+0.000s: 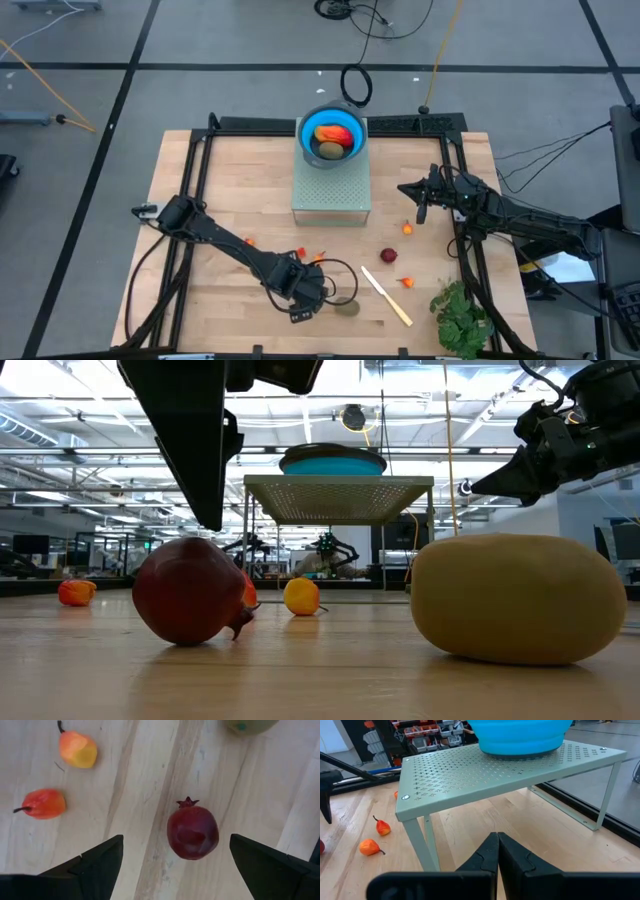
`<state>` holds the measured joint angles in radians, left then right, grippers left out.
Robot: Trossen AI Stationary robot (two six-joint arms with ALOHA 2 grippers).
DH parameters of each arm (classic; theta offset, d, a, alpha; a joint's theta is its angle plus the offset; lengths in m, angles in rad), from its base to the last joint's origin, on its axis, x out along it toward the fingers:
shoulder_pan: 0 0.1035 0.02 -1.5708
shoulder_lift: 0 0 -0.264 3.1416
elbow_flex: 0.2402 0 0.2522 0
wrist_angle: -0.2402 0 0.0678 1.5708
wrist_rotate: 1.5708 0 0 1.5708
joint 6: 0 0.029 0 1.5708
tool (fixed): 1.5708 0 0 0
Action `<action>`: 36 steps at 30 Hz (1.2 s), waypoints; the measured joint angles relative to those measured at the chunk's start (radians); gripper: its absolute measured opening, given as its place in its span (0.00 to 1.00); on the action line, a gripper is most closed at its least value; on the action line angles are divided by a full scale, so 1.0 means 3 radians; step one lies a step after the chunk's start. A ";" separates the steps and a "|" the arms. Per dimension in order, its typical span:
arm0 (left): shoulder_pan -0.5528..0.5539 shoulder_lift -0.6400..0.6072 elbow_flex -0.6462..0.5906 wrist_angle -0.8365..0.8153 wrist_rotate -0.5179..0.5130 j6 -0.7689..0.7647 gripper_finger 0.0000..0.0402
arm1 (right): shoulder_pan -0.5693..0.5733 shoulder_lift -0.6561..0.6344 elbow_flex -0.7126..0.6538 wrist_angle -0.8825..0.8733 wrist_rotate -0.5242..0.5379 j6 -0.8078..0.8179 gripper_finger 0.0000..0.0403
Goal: Pick & Place Fruit
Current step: Put the red pomegranate into the blue strainer bowl on the shelf
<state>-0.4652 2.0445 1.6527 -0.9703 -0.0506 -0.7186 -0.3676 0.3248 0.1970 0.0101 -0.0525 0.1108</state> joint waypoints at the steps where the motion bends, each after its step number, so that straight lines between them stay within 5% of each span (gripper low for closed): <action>1: 0.0002 0.0000 0.0000 0.0000 -0.0001 0.0027 0.91 | 0.0000 0.0000 0.0000 0.0000 0.0000 0.0000 0.00; 36: 0.0003 0.0000 0.0000 0.0216 0.0150 0.0285 0.91 | 0.0000 0.0000 0.0000 0.0001 0.0000 0.0000 0.00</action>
<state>-0.4643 2.0445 1.6527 -0.9056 -0.0055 -0.6331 -0.3676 0.3247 0.1971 0.0105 -0.0525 0.1109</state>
